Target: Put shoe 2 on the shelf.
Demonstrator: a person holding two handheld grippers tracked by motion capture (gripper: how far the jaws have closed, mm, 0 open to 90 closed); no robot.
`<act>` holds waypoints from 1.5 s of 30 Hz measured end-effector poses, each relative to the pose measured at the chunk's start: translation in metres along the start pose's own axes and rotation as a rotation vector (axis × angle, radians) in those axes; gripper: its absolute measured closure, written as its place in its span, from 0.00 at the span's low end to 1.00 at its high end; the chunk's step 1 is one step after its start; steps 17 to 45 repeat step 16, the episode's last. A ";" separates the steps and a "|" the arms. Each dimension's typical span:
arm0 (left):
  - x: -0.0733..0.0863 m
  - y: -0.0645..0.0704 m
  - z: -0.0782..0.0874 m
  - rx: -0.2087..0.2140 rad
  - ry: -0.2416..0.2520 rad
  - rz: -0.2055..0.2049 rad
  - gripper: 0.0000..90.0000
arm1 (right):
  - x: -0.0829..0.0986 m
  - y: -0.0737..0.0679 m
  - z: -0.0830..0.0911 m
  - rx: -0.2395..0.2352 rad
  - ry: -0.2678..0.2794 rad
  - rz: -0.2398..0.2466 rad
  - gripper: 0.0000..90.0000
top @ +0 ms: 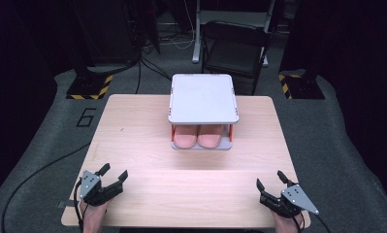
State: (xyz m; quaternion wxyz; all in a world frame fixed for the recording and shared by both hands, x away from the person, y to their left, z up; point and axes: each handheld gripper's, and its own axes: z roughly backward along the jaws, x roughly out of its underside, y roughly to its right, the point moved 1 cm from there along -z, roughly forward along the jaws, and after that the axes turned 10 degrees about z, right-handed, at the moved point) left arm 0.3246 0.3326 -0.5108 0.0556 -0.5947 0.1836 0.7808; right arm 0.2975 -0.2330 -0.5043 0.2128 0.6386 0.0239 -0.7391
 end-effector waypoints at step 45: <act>0.001 -0.002 -0.004 -0.011 0.015 0.017 0.26 | 0.003 -0.003 -0.004 -0.007 -0.020 0.001 0.21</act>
